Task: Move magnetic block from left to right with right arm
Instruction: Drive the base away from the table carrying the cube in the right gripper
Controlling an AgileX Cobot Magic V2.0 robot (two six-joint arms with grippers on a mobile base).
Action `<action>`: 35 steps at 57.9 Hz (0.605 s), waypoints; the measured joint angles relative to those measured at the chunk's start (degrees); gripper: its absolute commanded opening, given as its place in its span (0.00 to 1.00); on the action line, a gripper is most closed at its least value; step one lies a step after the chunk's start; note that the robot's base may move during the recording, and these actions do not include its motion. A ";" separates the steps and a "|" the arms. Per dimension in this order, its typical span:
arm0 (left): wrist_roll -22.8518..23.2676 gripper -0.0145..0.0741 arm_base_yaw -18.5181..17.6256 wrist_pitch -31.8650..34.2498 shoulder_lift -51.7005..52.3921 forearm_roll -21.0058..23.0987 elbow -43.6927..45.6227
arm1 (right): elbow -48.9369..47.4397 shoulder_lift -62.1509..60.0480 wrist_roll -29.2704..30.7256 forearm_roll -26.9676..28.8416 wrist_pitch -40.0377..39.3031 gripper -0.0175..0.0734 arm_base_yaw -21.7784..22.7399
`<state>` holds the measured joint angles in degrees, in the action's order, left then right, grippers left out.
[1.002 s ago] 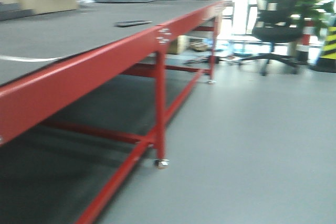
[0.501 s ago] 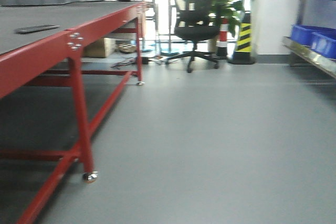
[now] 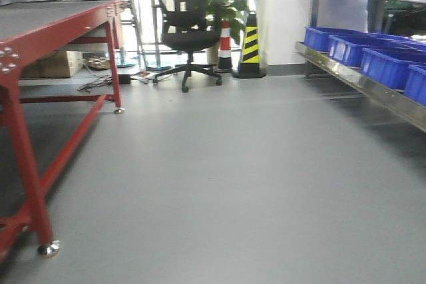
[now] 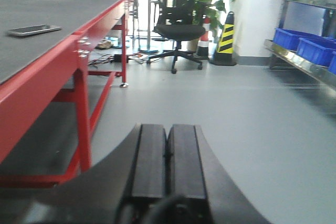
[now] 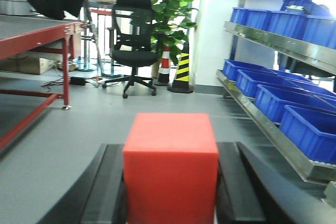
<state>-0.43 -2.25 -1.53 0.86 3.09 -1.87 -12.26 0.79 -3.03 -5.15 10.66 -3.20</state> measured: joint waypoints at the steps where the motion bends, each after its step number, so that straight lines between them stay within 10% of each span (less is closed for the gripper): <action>1: 0.00 0.02 0.00 0.00 0.00 0.00 0.00 | 0.00 0.00 0.00 0.00 0.00 0.48 0.00; 35: 0.00 0.02 0.00 0.00 0.00 0.00 0.00 | 0.00 0.00 0.00 0.00 -0.13 0.48 0.00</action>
<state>-0.43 -2.25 -1.53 0.86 3.09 -1.87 -12.26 0.79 -3.03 -5.15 10.52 -3.20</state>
